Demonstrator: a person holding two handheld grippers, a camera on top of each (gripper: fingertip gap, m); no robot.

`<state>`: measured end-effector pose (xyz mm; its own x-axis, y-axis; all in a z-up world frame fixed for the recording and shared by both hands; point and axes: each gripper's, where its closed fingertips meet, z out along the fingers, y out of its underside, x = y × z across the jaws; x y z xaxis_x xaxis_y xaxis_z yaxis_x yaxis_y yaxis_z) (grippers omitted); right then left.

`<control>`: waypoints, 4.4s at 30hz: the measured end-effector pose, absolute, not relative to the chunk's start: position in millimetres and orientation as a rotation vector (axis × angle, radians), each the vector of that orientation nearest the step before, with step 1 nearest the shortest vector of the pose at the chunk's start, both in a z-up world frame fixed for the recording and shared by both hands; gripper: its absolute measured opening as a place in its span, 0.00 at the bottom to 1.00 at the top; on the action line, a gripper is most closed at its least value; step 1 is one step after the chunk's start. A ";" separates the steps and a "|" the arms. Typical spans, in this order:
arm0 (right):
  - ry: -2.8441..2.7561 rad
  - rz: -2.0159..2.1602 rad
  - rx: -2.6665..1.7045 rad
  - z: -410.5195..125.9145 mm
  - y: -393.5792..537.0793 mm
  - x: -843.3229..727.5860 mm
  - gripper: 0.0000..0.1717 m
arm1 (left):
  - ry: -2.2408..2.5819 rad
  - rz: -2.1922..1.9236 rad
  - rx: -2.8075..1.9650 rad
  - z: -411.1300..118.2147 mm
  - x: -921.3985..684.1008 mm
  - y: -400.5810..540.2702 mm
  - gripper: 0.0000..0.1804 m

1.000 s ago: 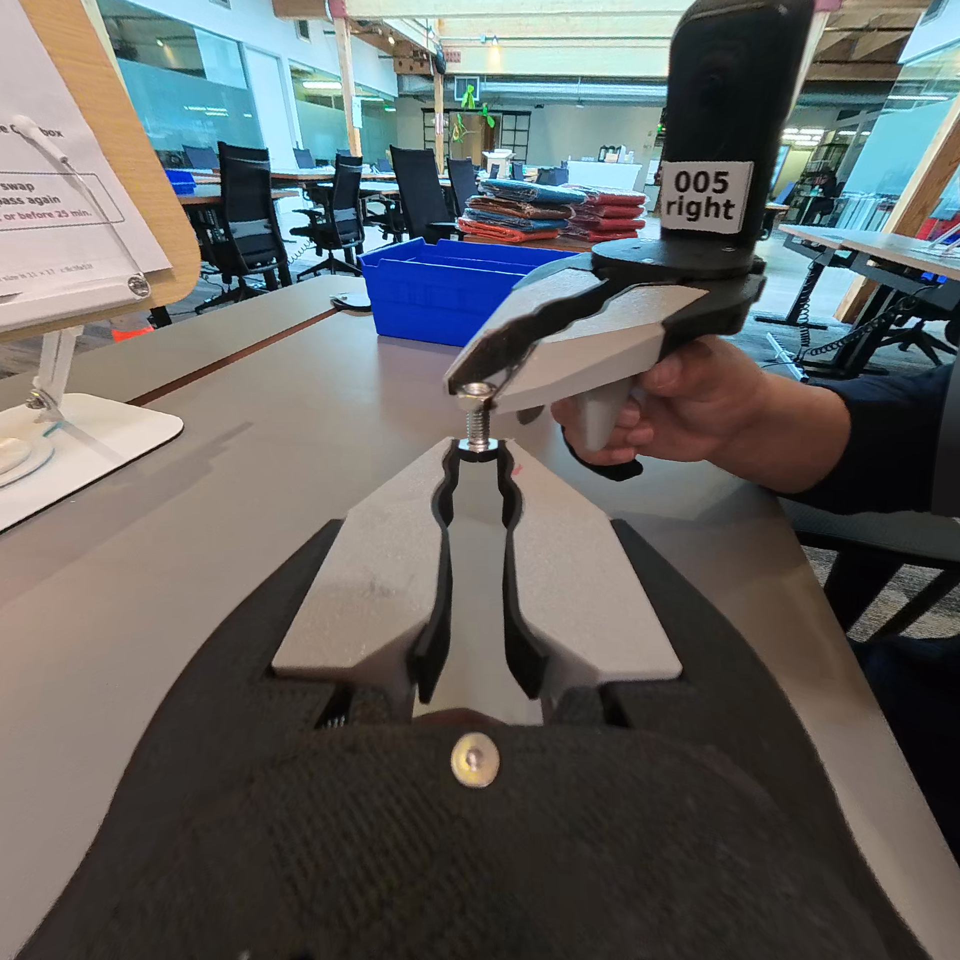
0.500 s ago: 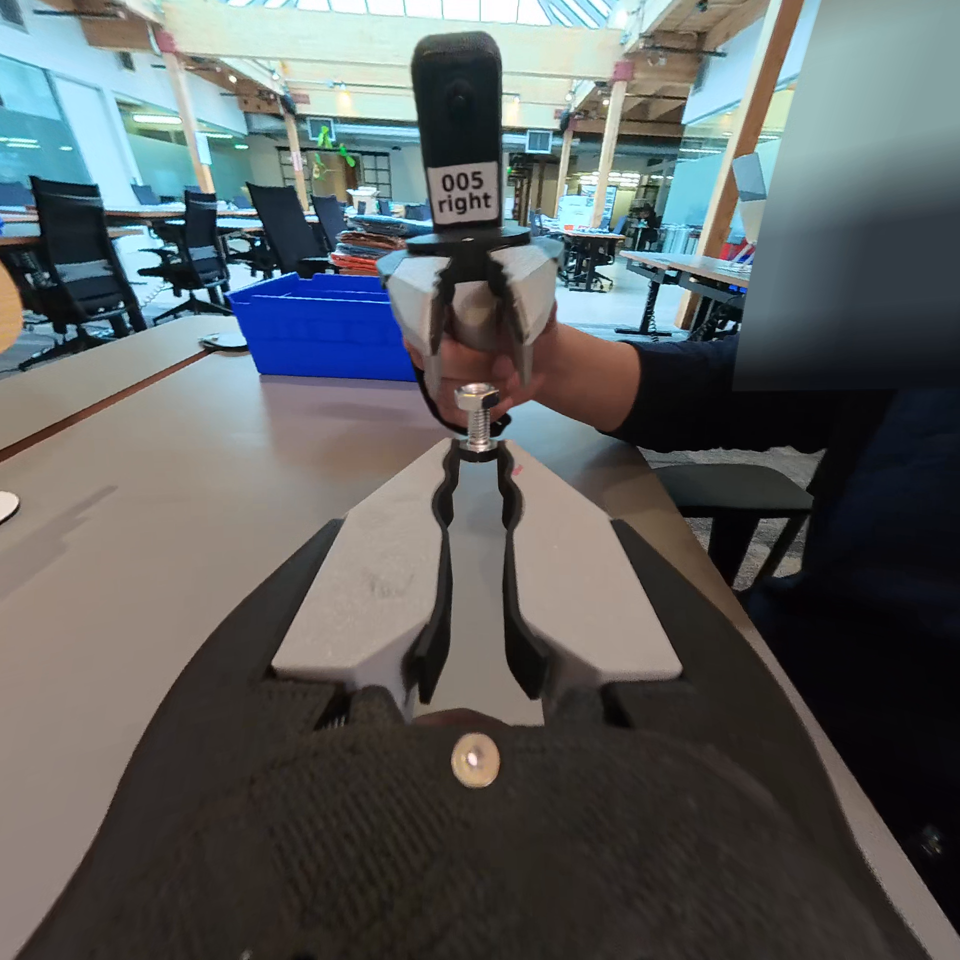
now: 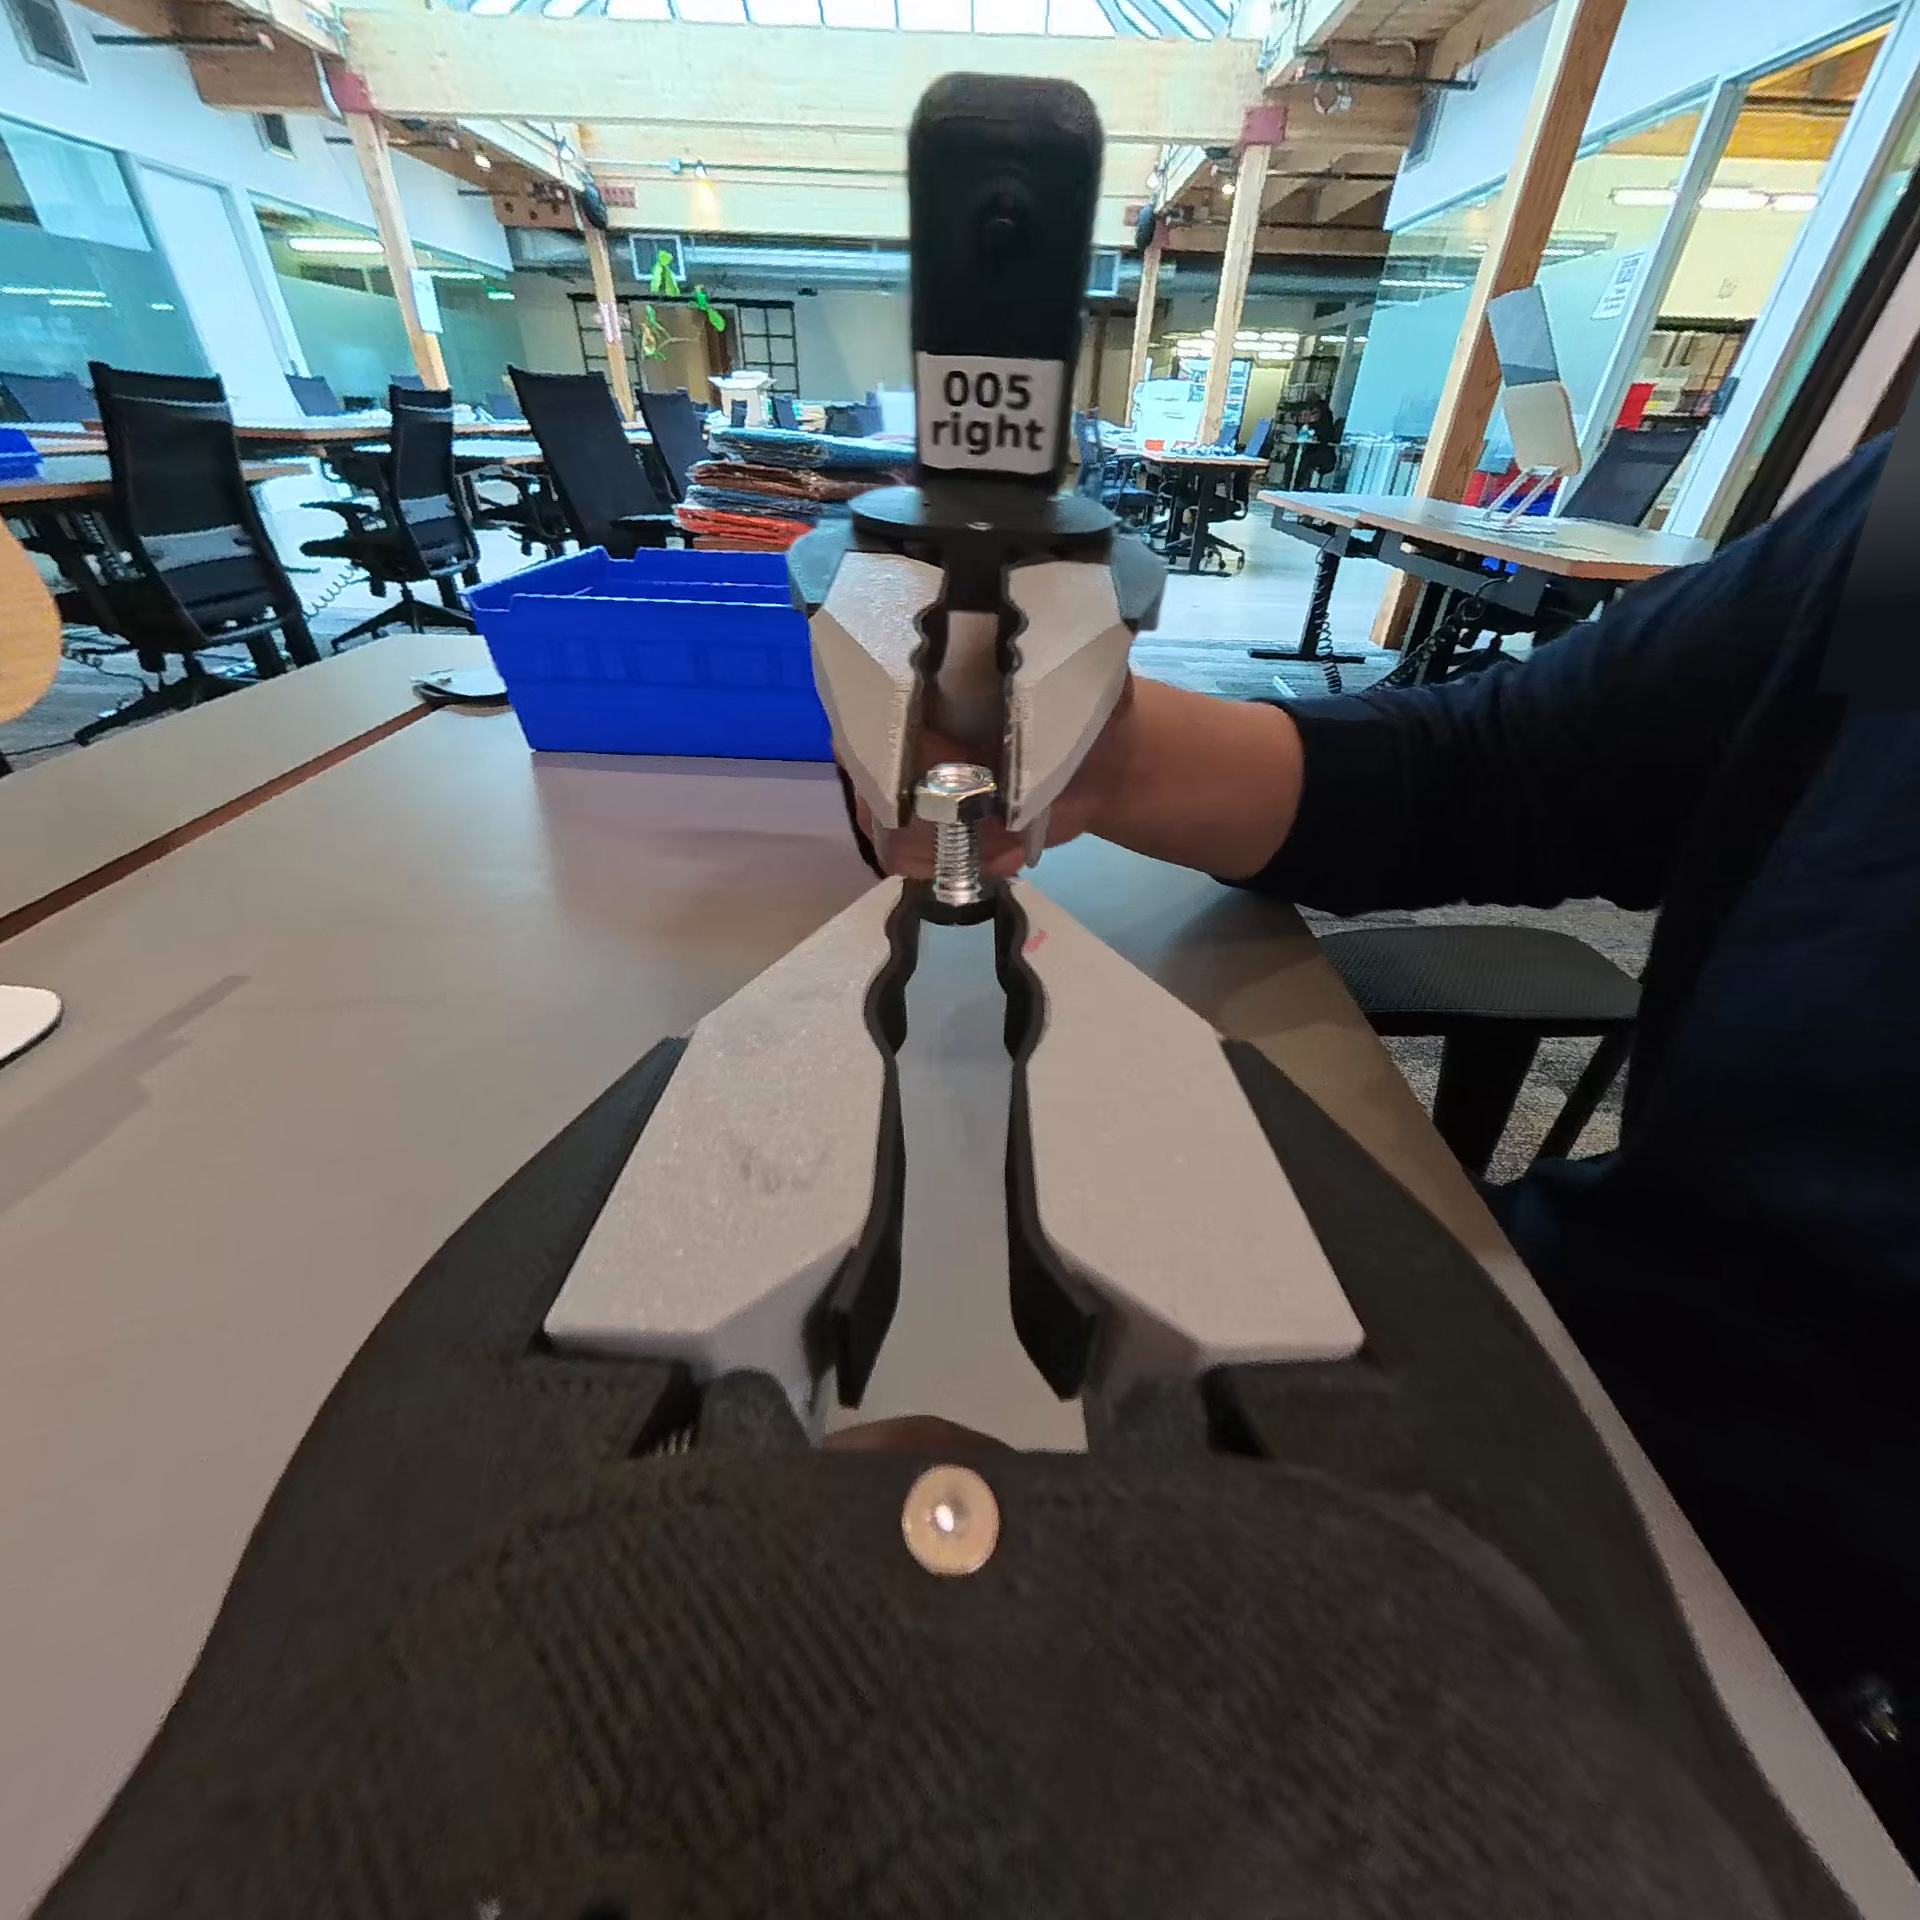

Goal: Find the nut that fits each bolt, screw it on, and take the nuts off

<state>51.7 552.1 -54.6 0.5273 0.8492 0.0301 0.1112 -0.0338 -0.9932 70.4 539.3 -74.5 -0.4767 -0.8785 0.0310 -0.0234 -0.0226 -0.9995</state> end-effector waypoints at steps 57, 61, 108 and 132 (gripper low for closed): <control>-0.812 0.505 -1.570 -68.4 568.1 68.8 0.07 | 1.519 -1.480 -1.156 -92.1 84.3 557.6 0.07; -0.687 0.809 -1.515 -59.2 560.7 66.7 0.07 | 1.514 -1.495 -1.077 -83.0 81.0 550.9 0.07; -0.496 0.575 -1.600 -78.6 569.6 72.9 0.07 | 1.567 -1.383 -1.167 -102.3 87.0 557.5 0.07; -0.817 0.522 -1.533 -68.2 556.3 72.1 0.12 | 1.580 -1.432 -1.157 -101.7 86.1 552.4 0.07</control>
